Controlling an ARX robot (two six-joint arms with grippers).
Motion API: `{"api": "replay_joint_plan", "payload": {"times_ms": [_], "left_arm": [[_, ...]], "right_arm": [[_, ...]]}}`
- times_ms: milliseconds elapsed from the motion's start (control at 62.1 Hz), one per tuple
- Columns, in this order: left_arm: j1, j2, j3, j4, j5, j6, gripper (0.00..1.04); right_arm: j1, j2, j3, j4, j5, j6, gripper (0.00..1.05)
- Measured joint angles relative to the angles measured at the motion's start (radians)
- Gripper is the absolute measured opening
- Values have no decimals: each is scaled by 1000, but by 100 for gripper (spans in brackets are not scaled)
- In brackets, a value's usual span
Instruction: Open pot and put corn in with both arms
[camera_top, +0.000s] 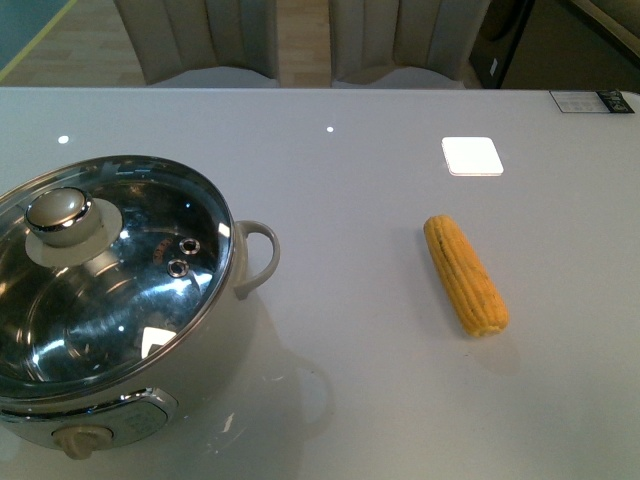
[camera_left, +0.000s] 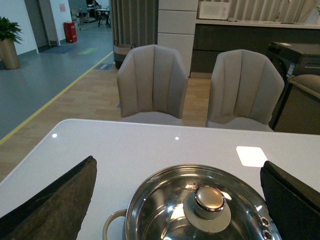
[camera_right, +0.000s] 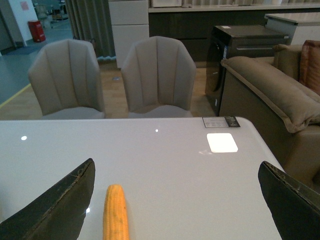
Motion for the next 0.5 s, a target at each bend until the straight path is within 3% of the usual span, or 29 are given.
{"api": "replay_joint_plan", "payload": {"times_ms": [499], "left_arm": [[0,0,0,0,0,0,98]], "right_arm": [[0,0,0,0,0,0,96]]}}
